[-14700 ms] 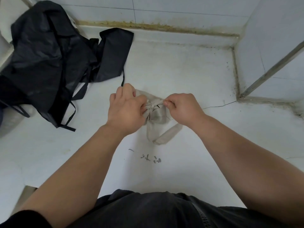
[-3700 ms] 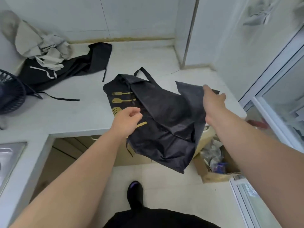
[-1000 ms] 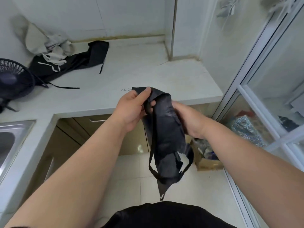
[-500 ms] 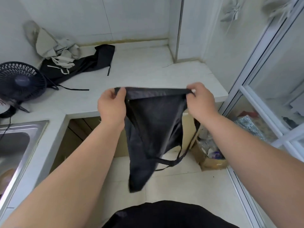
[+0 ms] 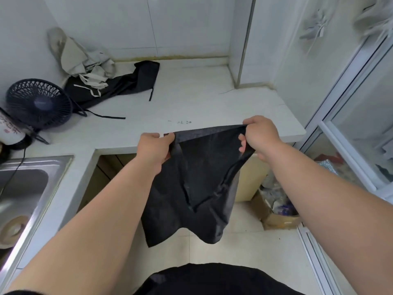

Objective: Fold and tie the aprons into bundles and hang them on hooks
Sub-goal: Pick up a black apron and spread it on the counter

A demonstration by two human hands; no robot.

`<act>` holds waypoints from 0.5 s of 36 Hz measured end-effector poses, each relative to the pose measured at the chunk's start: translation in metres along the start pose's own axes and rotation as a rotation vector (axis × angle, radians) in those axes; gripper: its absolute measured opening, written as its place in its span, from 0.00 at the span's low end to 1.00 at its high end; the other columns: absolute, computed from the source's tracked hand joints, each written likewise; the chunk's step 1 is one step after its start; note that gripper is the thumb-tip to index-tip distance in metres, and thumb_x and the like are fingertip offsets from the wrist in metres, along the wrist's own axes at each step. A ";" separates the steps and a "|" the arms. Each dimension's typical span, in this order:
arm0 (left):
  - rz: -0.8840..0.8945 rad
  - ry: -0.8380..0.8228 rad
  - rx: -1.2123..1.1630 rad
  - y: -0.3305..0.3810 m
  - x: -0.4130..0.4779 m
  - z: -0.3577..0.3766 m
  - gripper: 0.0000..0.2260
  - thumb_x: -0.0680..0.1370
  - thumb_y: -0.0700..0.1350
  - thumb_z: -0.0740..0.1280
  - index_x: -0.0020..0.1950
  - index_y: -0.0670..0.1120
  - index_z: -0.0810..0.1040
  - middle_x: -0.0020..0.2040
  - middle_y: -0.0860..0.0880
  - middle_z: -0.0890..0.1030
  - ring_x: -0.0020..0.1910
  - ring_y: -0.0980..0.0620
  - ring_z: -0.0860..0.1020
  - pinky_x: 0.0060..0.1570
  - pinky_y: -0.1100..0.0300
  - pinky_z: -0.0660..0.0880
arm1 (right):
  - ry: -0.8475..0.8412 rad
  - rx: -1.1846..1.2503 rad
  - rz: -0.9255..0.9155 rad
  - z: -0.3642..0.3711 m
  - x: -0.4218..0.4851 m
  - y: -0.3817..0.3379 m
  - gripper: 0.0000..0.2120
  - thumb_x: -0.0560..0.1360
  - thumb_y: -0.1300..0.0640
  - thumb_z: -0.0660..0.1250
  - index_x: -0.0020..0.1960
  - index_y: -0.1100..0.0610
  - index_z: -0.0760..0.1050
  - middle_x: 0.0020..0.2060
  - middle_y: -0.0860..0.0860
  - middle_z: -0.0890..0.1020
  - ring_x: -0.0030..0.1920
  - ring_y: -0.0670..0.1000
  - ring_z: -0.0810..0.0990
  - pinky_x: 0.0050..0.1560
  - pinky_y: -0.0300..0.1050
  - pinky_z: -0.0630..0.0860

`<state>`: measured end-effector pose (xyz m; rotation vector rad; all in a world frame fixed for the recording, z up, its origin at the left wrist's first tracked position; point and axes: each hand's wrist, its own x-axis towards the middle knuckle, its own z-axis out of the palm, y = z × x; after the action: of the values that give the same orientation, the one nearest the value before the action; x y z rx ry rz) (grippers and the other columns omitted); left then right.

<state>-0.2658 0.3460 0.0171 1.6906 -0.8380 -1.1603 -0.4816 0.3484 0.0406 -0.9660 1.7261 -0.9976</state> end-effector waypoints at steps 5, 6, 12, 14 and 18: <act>0.062 -0.005 -0.004 0.014 0.000 0.002 0.04 0.80 0.41 0.64 0.45 0.46 0.77 0.46 0.46 0.79 0.45 0.49 0.77 0.46 0.53 0.80 | 0.050 -0.139 -0.162 0.004 0.014 -0.007 0.09 0.67 0.70 0.55 0.33 0.59 0.68 0.30 0.55 0.67 0.33 0.53 0.66 0.33 0.43 0.63; 0.085 -0.002 -0.010 0.017 0.001 0.001 0.06 0.79 0.41 0.64 0.43 0.45 0.77 0.44 0.46 0.79 0.44 0.48 0.77 0.50 0.51 0.79 | 0.048 -0.156 -0.210 0.004 0.017 -0.010 0.09 0.67 0.70 0.55 0.31 0.59 0.66 0.30 0.55 0.66 0.33 0.52 0.64 0.34 0.43 0.59; 0.279 0.040 -0.175 0.039 0.007 0.006 0.11 0.80 0.39 0.59 0.48 0.51 0.79 0.47 0.49 0.80 0.44 0.54 0.78 0.51 0.56 0.77 | 0.084 -0.085 -0.400 0.002 0.037 -0.040 0.10 0.73 0.64 0.55 0.38 0.61 0.75 0.34 0.51 0.75 0.36 0.50 0.70 0.36 0.42 0.65; 0.343 0.020 -0.248 0.049 0.008 0.012 0.13 0.81 0.38 0.58 0.54 0.51 0.78 0.47 0.54 0.81 0.43 0.61 0.79 0.51 0.63 0.77 | 0.099 -0.078 -0.447 0.002 0.043 -0.051 0.14 0.77 0.59 0.57 0.59 0.57 0.77 0.52 0.52 0.79 0.51 0.51 0.75 0.51 0.43 0.71; 0.496 -0.058 -0.187 0.062 0.011 0.024 0.19 0.83 0.40 0.56 0.73 0.51 0.67 0.70 0.55 0.71 0.69 0.60 0.68 0.72 0.61 0.61 | -0.004 -0.157 -0.605 0.003 0.053 -0.064 0.20 0.81 0.55 0.57 0.72 0.57 0.64 0.62 0.49 0.73 0.60 0.49 0.72 0.58 0.38 0.65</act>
<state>-0.2877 0.3059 0.0664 1.2081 -1.0741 -0.9121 -0.4829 0.2760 0.0815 -1.6498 1.5508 -1.2397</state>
